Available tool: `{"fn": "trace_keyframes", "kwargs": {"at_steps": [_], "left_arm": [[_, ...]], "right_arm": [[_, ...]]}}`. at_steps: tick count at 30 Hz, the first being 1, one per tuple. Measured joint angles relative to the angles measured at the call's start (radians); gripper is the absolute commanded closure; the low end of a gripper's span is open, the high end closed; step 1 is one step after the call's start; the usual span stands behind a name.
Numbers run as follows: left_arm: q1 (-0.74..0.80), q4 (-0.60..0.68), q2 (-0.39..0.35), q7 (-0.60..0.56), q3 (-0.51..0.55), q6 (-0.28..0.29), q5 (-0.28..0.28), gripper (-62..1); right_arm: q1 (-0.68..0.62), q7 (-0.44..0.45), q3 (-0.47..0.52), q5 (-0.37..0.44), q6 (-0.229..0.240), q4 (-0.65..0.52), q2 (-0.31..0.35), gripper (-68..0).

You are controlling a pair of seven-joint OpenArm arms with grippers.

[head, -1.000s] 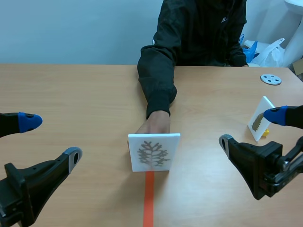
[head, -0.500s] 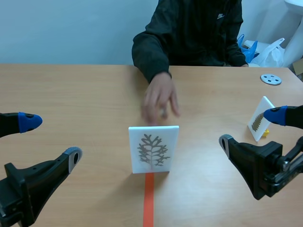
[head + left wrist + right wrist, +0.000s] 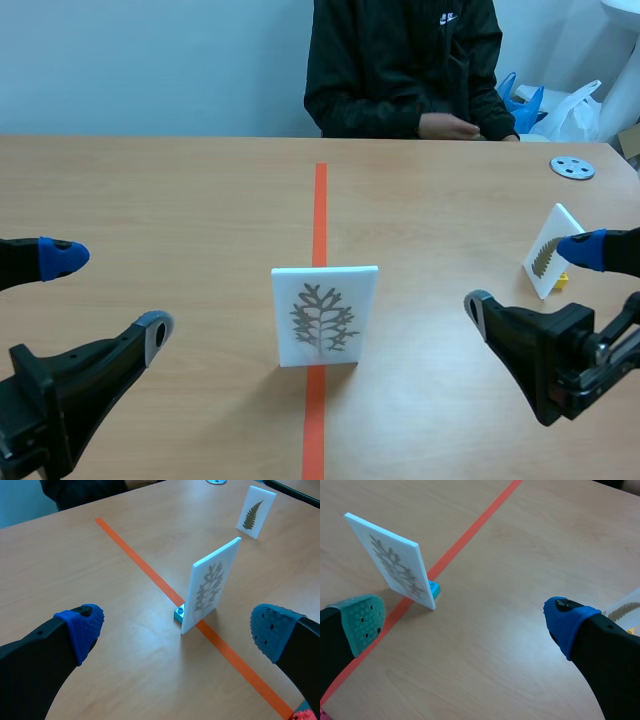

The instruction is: Sort the leaf by its shape. The table is split by an orange tape line. A compound leaf with several leaflets goes to the left side, a simple leaf with one blade goes to the right side. Return to the home posture when a red brick is placed on the table.

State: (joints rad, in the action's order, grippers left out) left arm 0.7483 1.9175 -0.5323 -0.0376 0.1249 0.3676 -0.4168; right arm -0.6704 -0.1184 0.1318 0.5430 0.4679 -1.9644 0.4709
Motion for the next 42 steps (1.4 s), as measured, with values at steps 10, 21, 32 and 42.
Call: {"fn": "trace_keyframes", "kwargs": {"at_steps": [10, 21, 32, 42], "left_arm": [[0.0, 0.0, 0.0, 0.0, 0.0, 0.0, 0.0, -62.3], [0.0, 0.0, 0.0, 0.0, 0.0, 0.0, 0.0, -62.3], [0.0, 0.0, 0.0, 0.0, 0.0, 0.0, 0.0, -62.3], [0.0, 0.0, 0.0, 0.0, 0.0, 0.0, 0.0, -62.3]], "right_arm": [[0.148, 0.002, -0.15, -0.013, -0.003, 0.196, 0.0, -67.9], [0.404, 0.164, -0.422, -0.194, -0.003, 0.513, 0.0, -67.9], [0.645, 0.35, -0.635, -0.377, -0.003, 0.77, -0.083, -67.9], [0.742, 0.366, -0.764, -0.424, -0.003, 0.874, -0.161, -67.9]]}}
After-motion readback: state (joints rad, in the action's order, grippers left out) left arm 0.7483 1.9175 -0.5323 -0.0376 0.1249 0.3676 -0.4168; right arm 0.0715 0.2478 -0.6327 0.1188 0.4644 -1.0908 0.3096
